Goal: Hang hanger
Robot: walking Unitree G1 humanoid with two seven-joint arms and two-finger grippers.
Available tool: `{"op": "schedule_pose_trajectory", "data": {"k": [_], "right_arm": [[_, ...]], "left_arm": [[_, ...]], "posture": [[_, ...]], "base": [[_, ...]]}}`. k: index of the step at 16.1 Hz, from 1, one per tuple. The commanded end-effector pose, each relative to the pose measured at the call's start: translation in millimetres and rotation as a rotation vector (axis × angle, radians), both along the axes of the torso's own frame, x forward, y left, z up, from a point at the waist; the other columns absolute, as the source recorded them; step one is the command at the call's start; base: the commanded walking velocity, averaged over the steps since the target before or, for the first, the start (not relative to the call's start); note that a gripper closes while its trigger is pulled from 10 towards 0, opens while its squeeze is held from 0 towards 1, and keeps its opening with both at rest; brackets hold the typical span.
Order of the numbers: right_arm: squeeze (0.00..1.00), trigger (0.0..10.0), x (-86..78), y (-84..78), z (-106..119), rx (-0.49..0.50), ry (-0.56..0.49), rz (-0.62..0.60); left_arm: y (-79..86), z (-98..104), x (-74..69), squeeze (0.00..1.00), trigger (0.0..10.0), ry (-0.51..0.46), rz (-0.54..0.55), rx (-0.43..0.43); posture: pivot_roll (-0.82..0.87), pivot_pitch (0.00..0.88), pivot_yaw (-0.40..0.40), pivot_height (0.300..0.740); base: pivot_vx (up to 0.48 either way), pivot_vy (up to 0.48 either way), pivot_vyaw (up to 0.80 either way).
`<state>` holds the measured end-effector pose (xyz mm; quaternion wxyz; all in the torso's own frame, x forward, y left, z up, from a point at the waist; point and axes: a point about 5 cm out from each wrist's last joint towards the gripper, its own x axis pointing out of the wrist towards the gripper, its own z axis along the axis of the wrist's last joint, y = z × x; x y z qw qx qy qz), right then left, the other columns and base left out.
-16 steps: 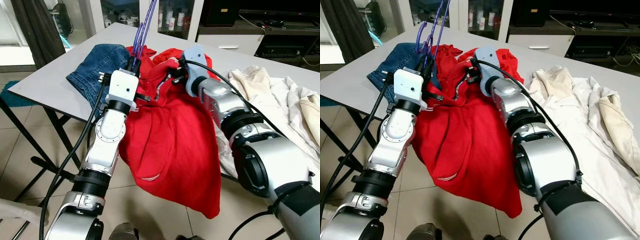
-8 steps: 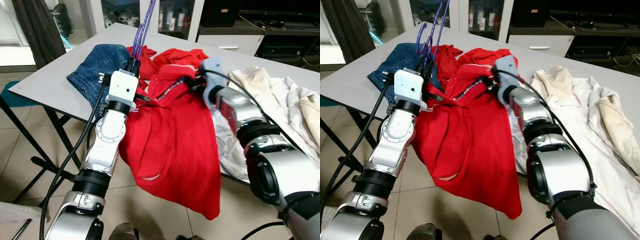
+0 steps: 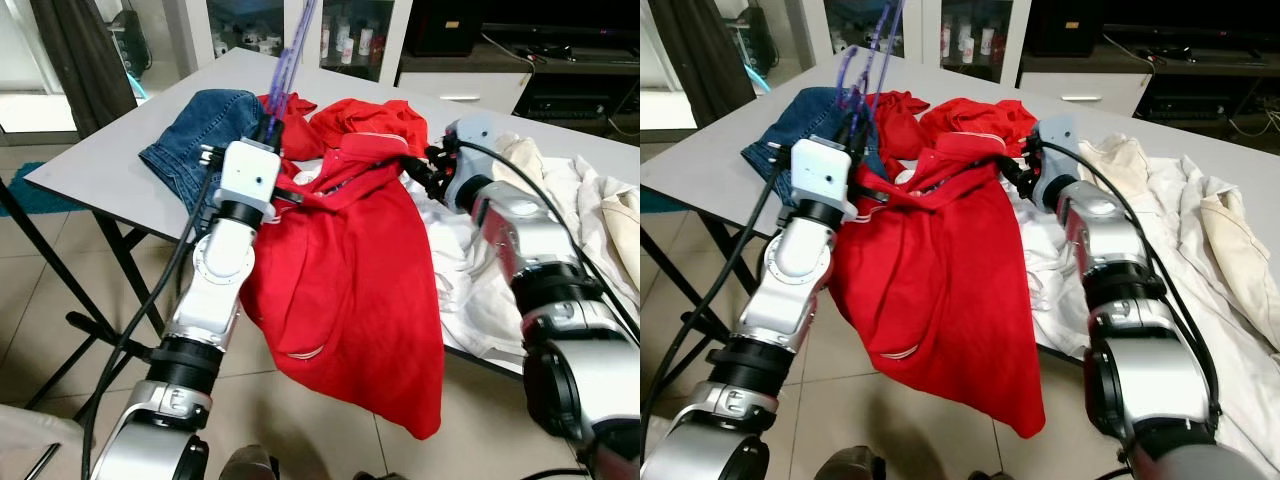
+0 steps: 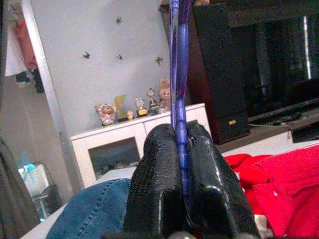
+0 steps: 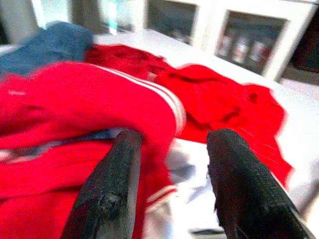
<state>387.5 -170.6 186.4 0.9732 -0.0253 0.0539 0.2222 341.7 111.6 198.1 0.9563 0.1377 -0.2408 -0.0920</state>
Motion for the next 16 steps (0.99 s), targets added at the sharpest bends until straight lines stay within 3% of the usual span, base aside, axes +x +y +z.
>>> {"op": "schedule_pose_trajectory", "data": {"k": [1, 2, 3, 7, 10, 11, 12, 14, 16], "right_arm": [[0.0, 10.0, -11.1, -2.5, -0.2, 0.027, 0.024, 0.072], [0.0, 10.0, -11.1, -2.5, -0.2, 0.027, 0.024, 0.072], [1.0, 10.0, -23.6, 5.2, -5.9, 0.027, 0.057, 0.171], [1.0, 10.0, -39.8, 11.9, -10.3, 0.026, 0.1, 0.281], [1.0, 10.0, -54.6, 12.3, -17.2, -0.033, 0.152, 0.337], [0.82, 10.0, -53.9, 8.9, -27.6, -0.136, 0.167, 0.292], [0.23, 10.0, -53.2, 6.0, -33.1, -0.228, 0.162, 0.25], [0.01, 10.0, -56.4, 8.7, -40.7, -0.31, 0.185, 0.25], [0.01, 10.0, -62.6, 12.2, -54.4, -0.357, 0.253, 0.281]], "left_arm": [[-2.2, 3.6, 1.8, 0.0, 10.0, -0.008, -0.01, 0.01], [-2.2, 3.6, 1.8, 0.0, 10.0, -0.008, -0.01, 0.01], [-3.1, 3.2, 1.7, 0.0, 10.0, -0.007, -0.014, 0.012], [-3.3, 2.9, 1.3, 0.0, 10.0, -0.007, -0.016, 0.018], [-2.8, 2.7, 1.5, 0.0, 10.0, -0.008, -0.014, 0.019], [-2.6, 2.9, 1.7, 0.0, 10.0, -0.008, -0.014, 0.019], [-2.6, 3.0, 1.8, 0.0, 10.0, -0.009, -0.014, 0.019], [-2.6, 3.0, 1.8, 0.0, 10.0, -0.01, -0.015, 0.019], [-3.2, 3.1, 1.6, 0.0, 10.0, -0.01, -0.016, 0.019]], "posture": [[0.23, 0.002, -0.032, 0.74], [0.23, 0.002, -0.032, 0.74], [0.23, 0.003, -0.03, 0.74], [0.23, 0.004, -0.029, 0.74], [0.24, 0.002, -0.031, 0.74], [0.24, 0.002, -0.031, 0.74], [0.24, 0.002, -0.031, 0.74], [0.24, 0.002, -0.031, 0.74], [0.24, 0.001, -0.033, 0.74]], "base": [[0.0, 0.0, 0.0], [0.0, 0.0, 0.0], [0.0, 0.0, 0.0], [0.0, 0.0, 0.0], [0.0, 0.0, 0.0], [0.0, 0.0, 0.0], [0.0, 0.0, 0.0], [0.0, 0.0, 0.0], [0.0, 0.0, 0.0]]}}
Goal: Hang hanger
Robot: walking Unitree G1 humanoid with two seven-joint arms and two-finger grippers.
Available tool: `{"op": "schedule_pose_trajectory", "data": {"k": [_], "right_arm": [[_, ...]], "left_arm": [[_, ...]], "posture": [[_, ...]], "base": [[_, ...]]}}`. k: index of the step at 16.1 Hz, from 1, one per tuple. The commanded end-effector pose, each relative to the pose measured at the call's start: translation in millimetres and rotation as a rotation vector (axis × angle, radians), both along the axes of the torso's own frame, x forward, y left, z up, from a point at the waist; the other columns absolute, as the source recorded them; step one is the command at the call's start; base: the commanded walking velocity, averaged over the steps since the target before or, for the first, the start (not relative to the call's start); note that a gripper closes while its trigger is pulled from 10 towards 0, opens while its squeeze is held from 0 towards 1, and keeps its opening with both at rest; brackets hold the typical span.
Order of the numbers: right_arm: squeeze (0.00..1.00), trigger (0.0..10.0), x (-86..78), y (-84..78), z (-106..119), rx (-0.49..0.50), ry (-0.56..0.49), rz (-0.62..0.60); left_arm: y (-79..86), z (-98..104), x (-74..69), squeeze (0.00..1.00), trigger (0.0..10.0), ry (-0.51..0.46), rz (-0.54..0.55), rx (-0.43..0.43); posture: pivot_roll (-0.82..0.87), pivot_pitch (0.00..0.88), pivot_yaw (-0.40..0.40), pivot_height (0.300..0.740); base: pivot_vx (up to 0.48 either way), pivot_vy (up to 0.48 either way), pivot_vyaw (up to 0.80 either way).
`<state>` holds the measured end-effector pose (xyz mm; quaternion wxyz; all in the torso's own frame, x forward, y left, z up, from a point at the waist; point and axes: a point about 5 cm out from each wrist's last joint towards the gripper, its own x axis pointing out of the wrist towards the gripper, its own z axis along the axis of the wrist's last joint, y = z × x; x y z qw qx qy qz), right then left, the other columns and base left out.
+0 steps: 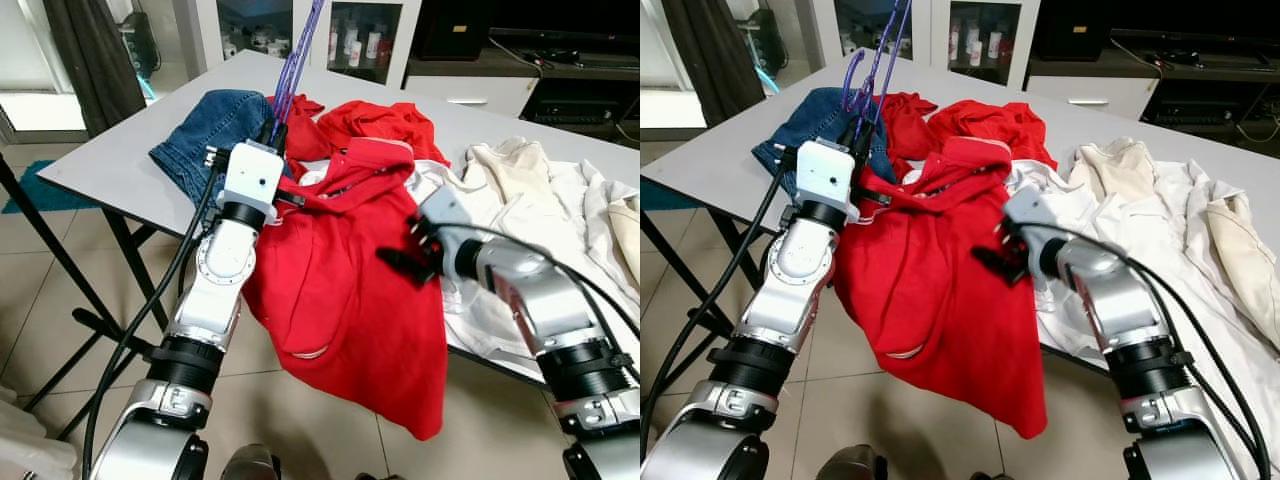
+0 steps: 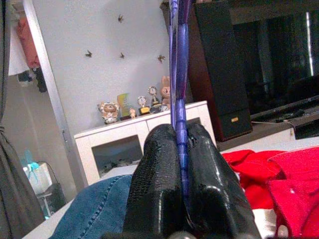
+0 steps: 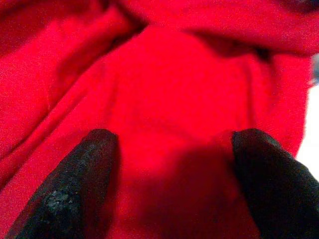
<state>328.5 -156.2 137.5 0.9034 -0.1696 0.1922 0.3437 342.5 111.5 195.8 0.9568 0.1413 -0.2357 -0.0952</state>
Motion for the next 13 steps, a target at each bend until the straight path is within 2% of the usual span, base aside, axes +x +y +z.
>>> {"op": "schedule_pose_trajectory", "data": {"k": [1, 2, 3, 11, 13], "right_arm": [[0.01, 10.0, -5.7, -0.8, -12.6, -0.044, 0.055, 0.007], [0.01, 8.2, -5.6, -0.2, -15.1, -0.04, 0.064, 0.0], [0.01, 0.0, -3.1, 0.8, -16.5, -0.018, 0.066, -0.031], [0.0, 0.0, 22.2, -14.0, 5.3, 0.057, -0.068, -0.279], [0.0, 0.0, 30.0, -19.0, 18.1, 0.096, -0.125, -0.347]], "left_arm": [[-3.4, 5.4, 0.6, 0.0, 10.0, -0.02, -0.013, 0.008], [-3.6, 5.4, 0.6, 0.0, 10.0, -0.021, -0.013, 0.008], [-3.8, 5.4, 0.5, 0.0, 10.0, -0.021, -0.012, 0.007], [-2.2, 5.2, 0.5, 0.0, 10.0, -0.021, -0.006, 0.006], [-2.1, 5.7, 0.8, 0.0, 10.0, -0.022, -0.006, 0.005]], "posture": [[0.24, 0.001, -0.034, 0.74], [0.24, 0.002, -0.035, 0.74], [0.24, 0.002, -0.036, 0.74], [0.24, 0.005, -0.039, 0.74], [0.24, 0.004, -0.039, 0.74]], "base": [[0.0, 0.0, 0.0], [0.0, 0.0, 0.0], [0.0, 0.0, 0.0], [0.0, 0.0, 0.0], [0.0, 0.0, 0.0]]}}
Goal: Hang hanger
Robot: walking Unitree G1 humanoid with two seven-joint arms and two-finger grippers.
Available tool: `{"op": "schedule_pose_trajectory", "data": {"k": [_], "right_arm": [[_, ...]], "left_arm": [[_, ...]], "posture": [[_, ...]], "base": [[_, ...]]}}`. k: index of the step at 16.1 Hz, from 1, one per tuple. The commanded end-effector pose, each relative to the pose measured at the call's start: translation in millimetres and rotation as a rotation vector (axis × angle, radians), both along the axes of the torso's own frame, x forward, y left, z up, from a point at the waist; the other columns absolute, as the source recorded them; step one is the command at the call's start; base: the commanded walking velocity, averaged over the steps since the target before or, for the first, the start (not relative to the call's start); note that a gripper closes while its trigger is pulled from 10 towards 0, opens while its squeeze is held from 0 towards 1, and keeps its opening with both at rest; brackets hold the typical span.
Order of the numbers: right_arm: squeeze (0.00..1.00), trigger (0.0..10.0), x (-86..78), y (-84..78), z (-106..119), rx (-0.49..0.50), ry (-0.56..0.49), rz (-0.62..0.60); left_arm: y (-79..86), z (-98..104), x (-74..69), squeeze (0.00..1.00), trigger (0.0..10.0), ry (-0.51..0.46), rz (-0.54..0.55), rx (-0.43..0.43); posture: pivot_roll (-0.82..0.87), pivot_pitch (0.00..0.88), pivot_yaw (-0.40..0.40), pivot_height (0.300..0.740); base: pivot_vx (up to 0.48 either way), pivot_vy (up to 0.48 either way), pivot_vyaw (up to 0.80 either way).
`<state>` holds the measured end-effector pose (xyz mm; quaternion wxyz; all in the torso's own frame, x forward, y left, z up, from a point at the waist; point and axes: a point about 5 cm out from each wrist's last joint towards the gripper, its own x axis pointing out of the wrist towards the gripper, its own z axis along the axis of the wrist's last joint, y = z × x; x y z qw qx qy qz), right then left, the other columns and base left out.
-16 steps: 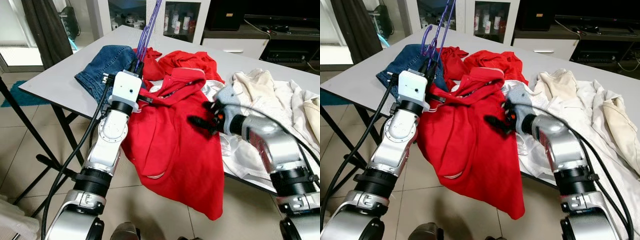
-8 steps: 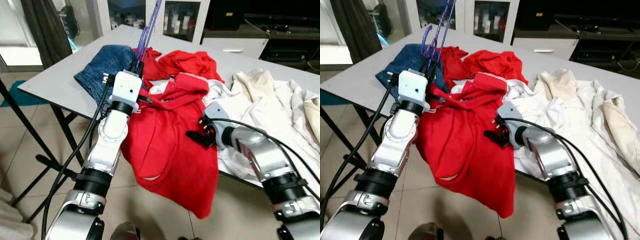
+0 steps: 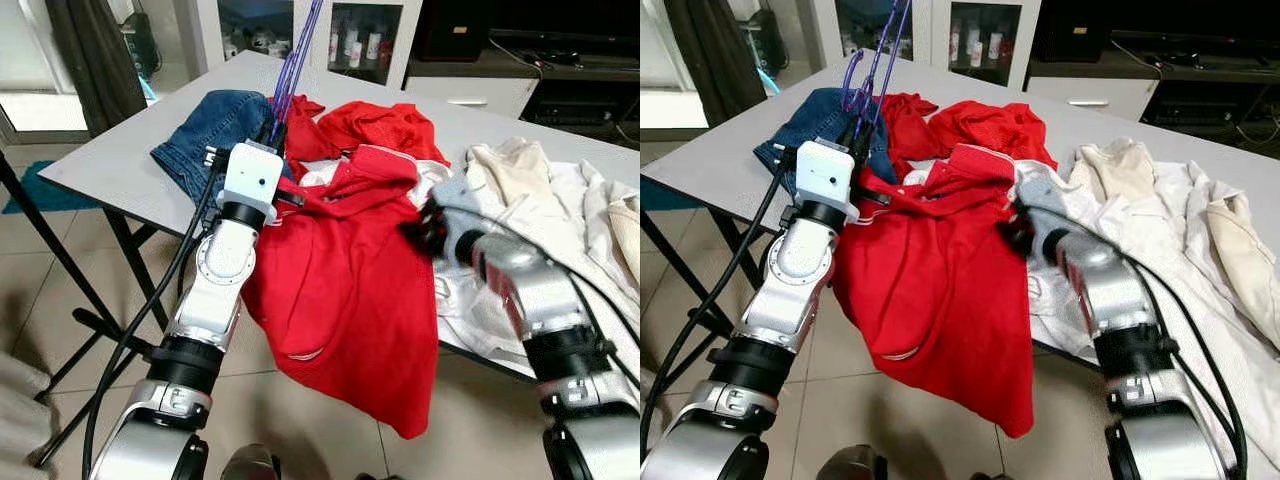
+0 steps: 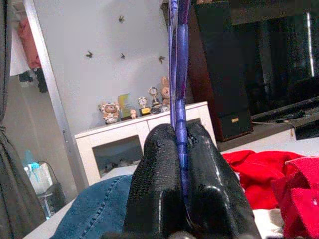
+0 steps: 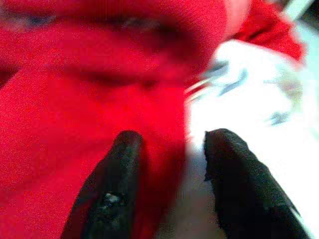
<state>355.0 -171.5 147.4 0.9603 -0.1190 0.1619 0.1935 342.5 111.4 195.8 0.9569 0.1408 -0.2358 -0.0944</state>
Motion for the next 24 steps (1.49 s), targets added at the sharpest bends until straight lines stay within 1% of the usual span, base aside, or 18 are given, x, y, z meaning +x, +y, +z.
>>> {"op": "schedule_pose_trajectory", "data": {"k": [1, 3, 4, 5, 6, 7, 8, 9, 11, 12, 13, 15, 18, 21, 23, 24], "right_arm": [[0.0, 0.0, 4.9, -4.1, 10.1, 0.022, -0.042, -0.034], [0.0, 0.0, 8.0, -4.4, 14.5, 0.019, -0.053, -0.033], [0.0, 0.0, 7.2, -2.0, 15.2, 0.001, -0.058, 0.0], [0.0, 2.2, 3.3, 6.4, 17.5, -0.001, -0.08, 0.082], [0.0, 10.0, -1.4, 14.6, 20.9, 0.022, -0.101, 0.151], [0.0, 10.0, -4.2, 18.9, 24.5, 0.058, -0.12, 0.18], [0.54, 10.0, -5.6, 19.1, 26.1, 0.076, -0.126, 0.187], [1.0, 10.0, -7.8, 19.2, 28.0, 0.101, -0.131, 0.198], [1.0, 10.0, -16.8, 22.4, 31.8, 0.179, -0.11, 0.287], [1.0, 10.0, -24.3, 25.0, 33.9, 0.221, -0.092, 0.353], [1.0, 10.0, -28.5, 26.2, 32.6, 0.224, -0.073, 0.385], [1.0, 10.0, -32.1, 27.5, 27.2, 0.207, -0.045, 0.412], [1.0, 10.0, -40.9, 30.8, 11.9, 0.179, 0.04, 0.446], [1.0, 10.0, -47.5, 32.1, 3.1, 0.163, 0.098, 0.471], [1.0, 10.0, -48.6, 32.2, -6.6, 0.11, 0.142, 0.456], [0.0, 10.0, -48.2, 32.6, -9.7, 0.085, 0.145, 0.448]], "left_arm": [[-2.0, 5.7, 1.0, 0.0, 10.0, -0.021, -0.007, 0.006], [-2.3, 5.7, 1.1, 0.0, 10.0, -0.021, -0.007, 0.007], [-2.6, 5.8, 0.8, 0.0, 10.0, -0.022, -0.008, 0.007], [-2.3, 5.8, 0.8, 0.0, 10.0, -0.022, -0.007, 0.007], [-1.8, 5.4, 0.6, 0.0, 10.0, -0.021, -0.006, 0.008], [-1.5, 5.0, 0.4, 0.0, 10.0, -0.02, -0.007, 0.009], [-1.5, 5.0, 0.4, 0.0, 10.0, -0.02, -0.007, 0.009], [-1.6, 5.1, 0.4, 0.0, 10.0, -0.02, -0.007, 0.009], [-2.4, 6.3, 1.2, 0.0, 10.0, -0.022, -0.01, 0.008], [-2.8, 6.5, 1.4, 0.0, 10.0, -0.023, -0.013, 0.009], [-2.9, 6.5, 1.3, 0.0, 10.0, -0.023, -0.014, 0.009], [-3.0, 6.5, 1.5, 0.0, 10.0, -0.023, -0.015, 0.009], [-3.8, 6.1, 1.2, 0.0, 10.0, -0.023, -0.014, 0.008], [-4.2, 5.0, 0.8, 0.0, 10.0, -0.02, -0.013, 0.006], [-4.6, 4.7, 0.9, 0.0, 10.0, -0.019, -0.013, 0.005], [-4.7, 4.7, 0.9, 0.0, 10.0, -0.019, -0.013, 0.004]], "posture": [[0.24, 0.003, -0.039, 0.74], [0.24, 0.002, -0.039, 0.74], [0.24, 0.002, -0.039, 0.74], [0.24, 0.002, -0.039, 0.74], [0.24, 0.003, -0.039, 0.74], [0.24, 0.003, -0.039, 0.74], [0.24, 0.003, -0.039, 0.74], [0.24, 0.003, -0.039, 0.74], [0.24, 0.0, -0.034, 0.74], [0.24, 0.0, -0.033, 0.74], [0.23, 0.0, -0.032, 0.74], [0.23, 0.0, -0.032, 0.74], [0.23, 0.0, -0.038, 0.74], [0.23, 0.0, -0.043, 0.74], [0.23, 0.0, -0.044, 0.74], [0.23, 0.0, -0.044, 0.74]], "base": [[0.0, 0.0, 0.0], [0.0, 0.0, 0.0], [0.0, 0.0, 0.0], [0.0, 0.0, 0.0], [0.0, 0.0, 0.0], [0.0, 0.0, 0.0], [0.0, 0.0, 0.0], [0.0, 0.0, 0.0], [0.0, 0.0, 0.0], [0.0, 0.0, 0.0], [0.0, 0.0, 0.0], [0.0, 0.0, 0.0], [0.0, 0.0, 0.0], [0.0, 0.0, 0.0], [0.0, 0.0, 0.0], [0.0, 0.0, 0.0]]}}
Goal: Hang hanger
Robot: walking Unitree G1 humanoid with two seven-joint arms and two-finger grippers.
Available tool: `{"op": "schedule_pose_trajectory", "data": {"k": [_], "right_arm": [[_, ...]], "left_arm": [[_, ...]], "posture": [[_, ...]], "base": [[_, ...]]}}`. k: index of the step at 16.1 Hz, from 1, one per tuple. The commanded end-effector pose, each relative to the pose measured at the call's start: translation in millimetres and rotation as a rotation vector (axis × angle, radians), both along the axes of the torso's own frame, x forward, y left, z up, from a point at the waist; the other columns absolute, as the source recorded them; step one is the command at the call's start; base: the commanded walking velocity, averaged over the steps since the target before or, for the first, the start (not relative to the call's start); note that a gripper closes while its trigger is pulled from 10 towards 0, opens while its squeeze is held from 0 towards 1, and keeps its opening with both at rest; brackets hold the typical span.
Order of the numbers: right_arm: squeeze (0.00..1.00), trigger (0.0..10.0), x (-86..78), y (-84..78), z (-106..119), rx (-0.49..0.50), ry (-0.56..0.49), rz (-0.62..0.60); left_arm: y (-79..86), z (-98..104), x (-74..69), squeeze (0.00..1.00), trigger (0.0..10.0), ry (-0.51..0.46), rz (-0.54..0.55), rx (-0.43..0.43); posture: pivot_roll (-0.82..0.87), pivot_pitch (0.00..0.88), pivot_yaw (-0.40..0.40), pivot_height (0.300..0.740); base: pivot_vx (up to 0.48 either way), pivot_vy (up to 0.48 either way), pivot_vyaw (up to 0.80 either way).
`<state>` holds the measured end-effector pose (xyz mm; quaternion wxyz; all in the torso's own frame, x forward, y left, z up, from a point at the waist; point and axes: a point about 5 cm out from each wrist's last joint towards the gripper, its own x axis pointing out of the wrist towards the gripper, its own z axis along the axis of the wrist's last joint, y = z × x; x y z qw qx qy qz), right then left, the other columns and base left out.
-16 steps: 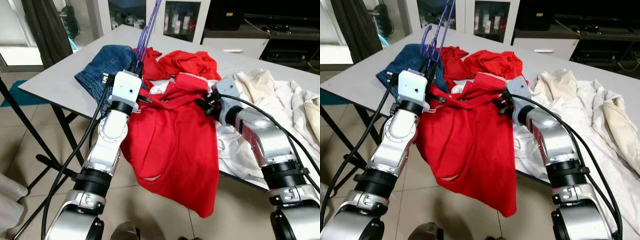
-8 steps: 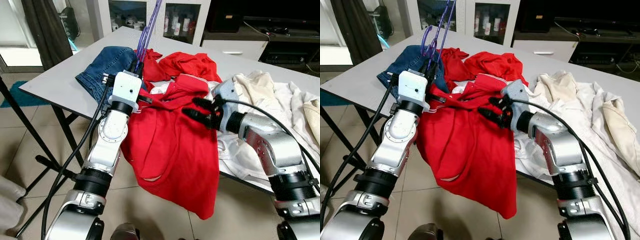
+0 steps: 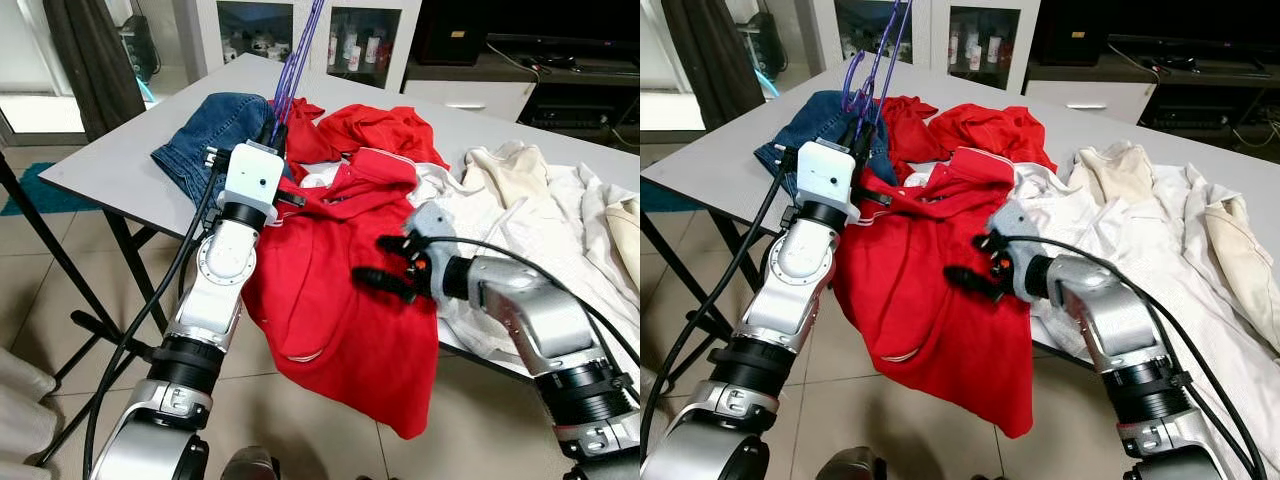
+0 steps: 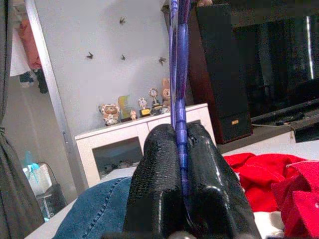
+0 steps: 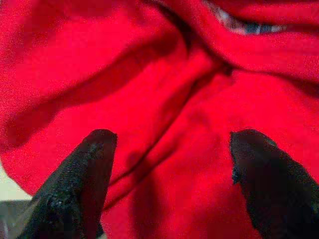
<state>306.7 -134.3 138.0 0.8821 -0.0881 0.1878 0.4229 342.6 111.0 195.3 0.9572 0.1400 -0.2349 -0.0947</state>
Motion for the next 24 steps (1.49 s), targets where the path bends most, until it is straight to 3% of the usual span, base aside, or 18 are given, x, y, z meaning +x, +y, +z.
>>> {"op": "schedule_pose_trajectory", "data": {"k": [1, 3, 4, 6, 8, 9, 10, 17, 20, 24], "right_arm": [[0.0, 10.0, 1.3, -3.2, -4.5, -0.071, -0.025, -0.022], [0.0, 10.0, 2.8, -2.3, -6.7, -0.105, -0.041, -0.038], [0.0, 10.0, 4.3, 0.9, -13.7, -0.209, -0.079, -0.039], [0.0, 10.0, 4.3, 4.7, -20.8, -0.284, -0.094, -0.035], [0.0, 10.0, 4.0, 7.8, -26.1, -0.311, -0.089, -0.031], [0.0, 5.5, 4.8, 8.5, -27.5, -0.317, -0.085, -0.036], [0.0, 0.0, 6.5, 6.3, -28.4, -0.324, -0.087, -0.05], [0.0, 0.0, 18.5, -9.1, -25.0, -0.372, -0.127, -0.162], [0.0, 0.0, 26.1, -21.9, -23.9, -0.469, -0.191, -0.22], [0.0, 0.0, 35.7, -30.8, -19.1, -0.516, -0.25, -0.288]], "left_arm": [[-4.3, 5.2, 0.9, 0.0, 10.0, -0.022, -0.013, 0.006], [-4.4, 5.3, 0.8, 0.0, 10.0, -0.023, -0.013, 0.006], [-4.4, 5.5, 1.3, 0.0, 10.0, -0.022, -0.015, 0.007], [-5.0, 5.6, 1.1, 0.0, 10.0, -0.023, -0.016, 0.008], [-5.0, 5.8, 1.2, 0.0, 10.0, -0.024, -0.016, 0.008], [-4.6, 5.9, 1.4, 0.0, 10.0, -0.023, -0.015, 0.008], [-4.2, 5.3, 0.8, 0.0, 10.0, -0.023, -0.014, 0.008], [-4.3, 6.2, 1.1, 0.0, 10.0, -0.025, -0.013, 0.007], [-3.8, 6.4, 1.7, 0.0, 10.0, -0.024, -0.012, 0.008], [-3.8, 6.9, 1.8, 0.0, 10.0, -0.027, -0.01, 0.006]], "posture": [[0.23, 0.0, -0.044, 0.74], [0.23, 0.0, -0.044, 0.74], [0.23, 0.0, -0.041, 0.74], [0.23, 0.0, -0.041, 0.74], [0.23, 0.0, -0.039, 0.74], [0.23, 0.0, -0.039, 0.74], [0.23, 0.0, -0.039, 0.74], [0.24, 0.0, -0.039, 0.74], [0.23, 0.0, -0.036, 0.74], [0.24, 0.0, -0.04, 0.74]], "base": [[0.0, 0.0, 0.0], [0.0, 0.0, 0.0], [0.0, 0.0, 0.0], [0.0, 0.0, 0.0], [0.0, 0.0, 0.0], [0.0, 0.0, 0.0], [0.0, 0.0, 0.0], [0.0, 0.0, 0.0], [0.0, 0.0, 0.0], [0.0, 0.0, 0.0]]}}
